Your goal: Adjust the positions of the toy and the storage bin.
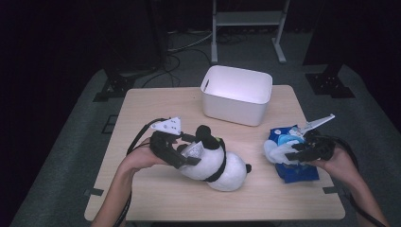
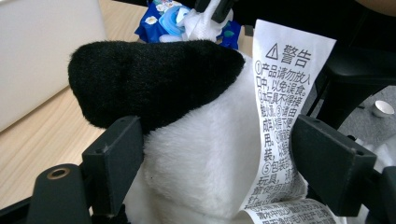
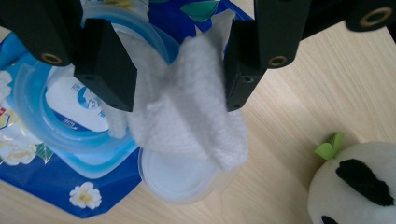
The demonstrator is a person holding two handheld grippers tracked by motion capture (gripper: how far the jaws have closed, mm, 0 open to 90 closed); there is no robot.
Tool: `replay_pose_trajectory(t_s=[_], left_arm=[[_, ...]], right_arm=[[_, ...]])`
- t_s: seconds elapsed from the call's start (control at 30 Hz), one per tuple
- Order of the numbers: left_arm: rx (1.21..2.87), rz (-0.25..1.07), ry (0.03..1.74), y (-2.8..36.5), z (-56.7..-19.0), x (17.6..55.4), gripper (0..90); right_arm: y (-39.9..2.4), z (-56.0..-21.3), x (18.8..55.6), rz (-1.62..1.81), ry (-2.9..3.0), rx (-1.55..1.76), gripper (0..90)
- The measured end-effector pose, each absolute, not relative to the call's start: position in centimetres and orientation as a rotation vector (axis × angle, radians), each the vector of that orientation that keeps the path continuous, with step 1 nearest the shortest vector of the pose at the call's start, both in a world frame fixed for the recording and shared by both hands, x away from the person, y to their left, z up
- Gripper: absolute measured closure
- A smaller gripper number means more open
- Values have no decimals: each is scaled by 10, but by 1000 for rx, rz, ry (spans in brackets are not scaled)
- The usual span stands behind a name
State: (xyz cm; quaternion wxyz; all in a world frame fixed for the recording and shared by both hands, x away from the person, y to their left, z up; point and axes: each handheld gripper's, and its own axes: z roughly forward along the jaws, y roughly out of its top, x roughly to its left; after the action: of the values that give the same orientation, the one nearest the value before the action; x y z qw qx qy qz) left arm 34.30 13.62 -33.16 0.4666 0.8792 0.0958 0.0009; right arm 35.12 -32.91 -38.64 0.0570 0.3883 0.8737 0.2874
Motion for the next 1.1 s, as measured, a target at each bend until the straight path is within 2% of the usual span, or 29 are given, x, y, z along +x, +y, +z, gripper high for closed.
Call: replay_pose_trajectory(t_s=[0.53, 1.1], left_arm=[[2163, 11, 244, 139, -332, 344, 184], [2166, 8, 264, 150, -337, 345, 184]], right_arm=[[-302, -371, 350, 898, 2686, 1052, 433], [-231, -366, 347, 1032, 2853, 732, 405]])
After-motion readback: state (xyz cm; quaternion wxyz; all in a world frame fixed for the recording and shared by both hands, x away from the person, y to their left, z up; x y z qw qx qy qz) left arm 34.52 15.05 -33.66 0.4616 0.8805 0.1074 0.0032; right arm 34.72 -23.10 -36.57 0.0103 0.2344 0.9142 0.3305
